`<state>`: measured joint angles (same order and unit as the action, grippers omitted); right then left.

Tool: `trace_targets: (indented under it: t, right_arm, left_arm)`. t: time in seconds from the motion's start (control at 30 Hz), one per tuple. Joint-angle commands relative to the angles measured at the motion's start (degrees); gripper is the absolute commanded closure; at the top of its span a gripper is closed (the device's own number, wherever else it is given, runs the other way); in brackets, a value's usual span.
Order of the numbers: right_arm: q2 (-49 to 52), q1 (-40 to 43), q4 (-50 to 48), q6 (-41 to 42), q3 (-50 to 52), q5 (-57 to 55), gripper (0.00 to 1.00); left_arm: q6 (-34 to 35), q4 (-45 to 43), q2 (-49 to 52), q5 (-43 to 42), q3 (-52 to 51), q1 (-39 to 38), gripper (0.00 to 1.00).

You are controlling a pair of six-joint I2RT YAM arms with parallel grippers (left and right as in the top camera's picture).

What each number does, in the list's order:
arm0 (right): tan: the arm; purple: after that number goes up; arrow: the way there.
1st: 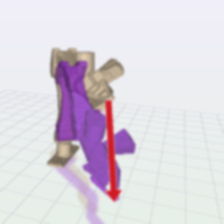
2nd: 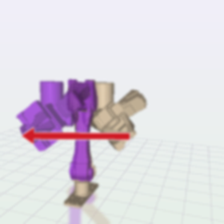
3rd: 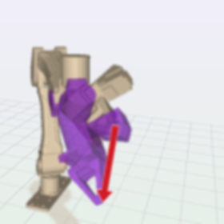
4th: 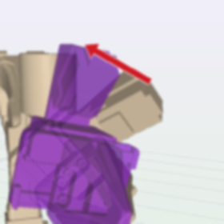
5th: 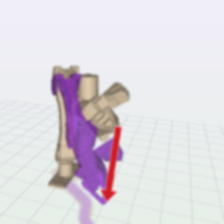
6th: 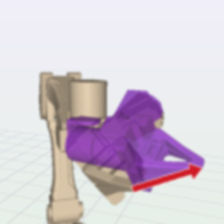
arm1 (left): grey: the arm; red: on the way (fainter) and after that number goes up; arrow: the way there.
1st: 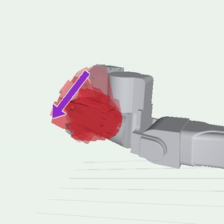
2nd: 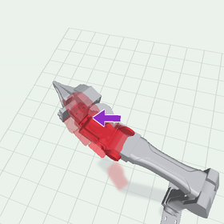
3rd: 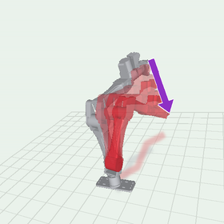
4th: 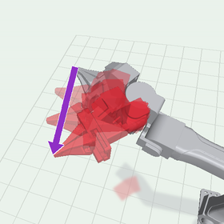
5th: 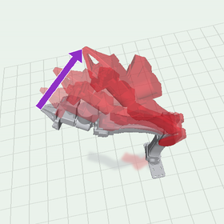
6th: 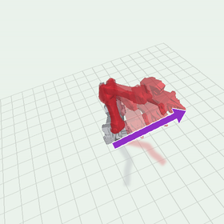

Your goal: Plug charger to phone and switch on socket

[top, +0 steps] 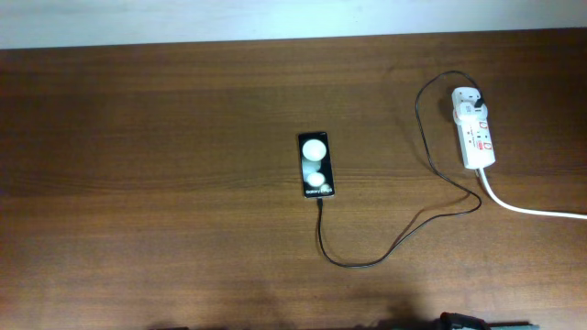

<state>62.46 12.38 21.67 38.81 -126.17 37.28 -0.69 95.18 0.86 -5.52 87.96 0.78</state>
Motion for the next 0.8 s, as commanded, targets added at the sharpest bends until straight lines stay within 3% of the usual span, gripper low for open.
trace_targets:
  t: [0.0,0.03,0.1,0.2,0.27,0.33,0.47,0.67,0.77]
  right_arm:
    - [-2.45,-12.41,10.49,-14.32,3.45,-2.08,0.75]
    - [-5.07,-18.67,16.35,-21.97,6.95,-6.75,0.71]
    - [-12.11,-25.44,18.1,-28.63,17.84,-15.5,0.66]
    - [-25.64,-25.81,11.89,-29.18,37.51,-26.16,0.57]
    - [-36.68,-25.81,4.31,-29.14,51.36,-26.62,0.56]
    - [-45.24,-25.79,1.38,-29.14,58.42,-26.86,0.57]
    - [-53.99,-20.79,1.31,-28.87,59.95,-38.84,0.6]
    - [-62.16,-6.75,4.26,-23.85,59.71,-39.65,0.64]
    - [-62.16,-6.75,4.92,-23.28,59.47,-36.2,0.64]
  left_arm:
    - [-0.87,0.31,-0.46,0.44,0.04,0.02,0.01]
    - [-0.87,0.31,-0.46,0.44,0.04,0.02,0.01]
    - [-0.87,0.31,-0.46,0.46,0.04,0.04,0.01]
    - [-0.87,0.28,-0.46,0.46,0.04,0.04,0.01]
    - [-0.87,0.28,-0.46,0.44,0.04,0.04,0.01]
    - [-0.87,0.26,-0.46,0.44,0.04,0.04,0.01]
    - [-0.87,0.26,-0.46,0.44,0.04,0.04,0.01]
    - [-0.87,0.26,-0.46,0.44,0.04,0.04,0.01]
    - [-0.87,0.5,-0.46,0.44,0.07,0.04,0.01]
